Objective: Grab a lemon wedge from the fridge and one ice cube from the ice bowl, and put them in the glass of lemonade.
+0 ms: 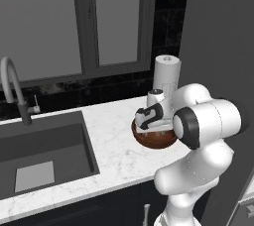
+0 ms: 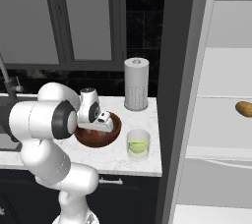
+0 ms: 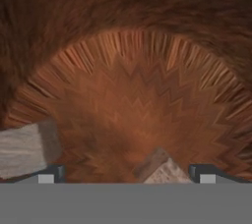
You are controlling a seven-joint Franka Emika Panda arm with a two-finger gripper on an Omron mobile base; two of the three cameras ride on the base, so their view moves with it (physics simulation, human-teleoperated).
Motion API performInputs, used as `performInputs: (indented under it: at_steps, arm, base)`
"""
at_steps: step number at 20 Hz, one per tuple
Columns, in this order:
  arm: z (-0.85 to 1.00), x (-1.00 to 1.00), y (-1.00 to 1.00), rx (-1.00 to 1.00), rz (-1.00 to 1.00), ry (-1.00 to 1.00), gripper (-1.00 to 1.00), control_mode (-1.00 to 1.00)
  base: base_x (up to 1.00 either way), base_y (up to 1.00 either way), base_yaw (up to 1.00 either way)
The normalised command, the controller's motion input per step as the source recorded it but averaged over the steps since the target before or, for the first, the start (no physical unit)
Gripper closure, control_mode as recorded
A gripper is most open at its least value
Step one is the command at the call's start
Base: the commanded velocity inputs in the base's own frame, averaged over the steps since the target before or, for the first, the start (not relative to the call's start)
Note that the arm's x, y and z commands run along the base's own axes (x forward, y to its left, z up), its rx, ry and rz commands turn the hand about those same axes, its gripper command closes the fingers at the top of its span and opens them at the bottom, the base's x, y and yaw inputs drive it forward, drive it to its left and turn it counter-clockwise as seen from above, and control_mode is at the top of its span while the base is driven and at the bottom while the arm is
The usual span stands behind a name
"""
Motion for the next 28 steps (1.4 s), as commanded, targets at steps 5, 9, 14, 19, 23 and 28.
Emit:
performInputs:
  at_steps: [5,9,14,19,23,28]
  arm:
    - [0.00,0.00,0.00,0.00,0.00,0.00,-1.00,-1.00]
    - [0.00,0.00,0.00,0.00,0.00,0.00,-1.00,-1.00]
    - [-0.12,0.00,0.00,0.01,0.00,0.00,-1.00,-1.00]
    - [-0.08,0.00,0.00,0.01,0.00,0.00,1.00,-1.00]
    - [0.00,0.00,0.00,0.00,0.00,0.00,1.00,-1.00]
    - [0.00,0.00,0.00,0.00,0.00,0.00,1.00,-1.00]
  base:
    - [0.00,0.00,0.00]
    - [0.00,0.00,0.00]
    - [0.00,0.00,0.00]
    - [0.00,0.00,0.00]
    - [0.00,0.00,0.00]
    - [0.00,0.00,0.00]
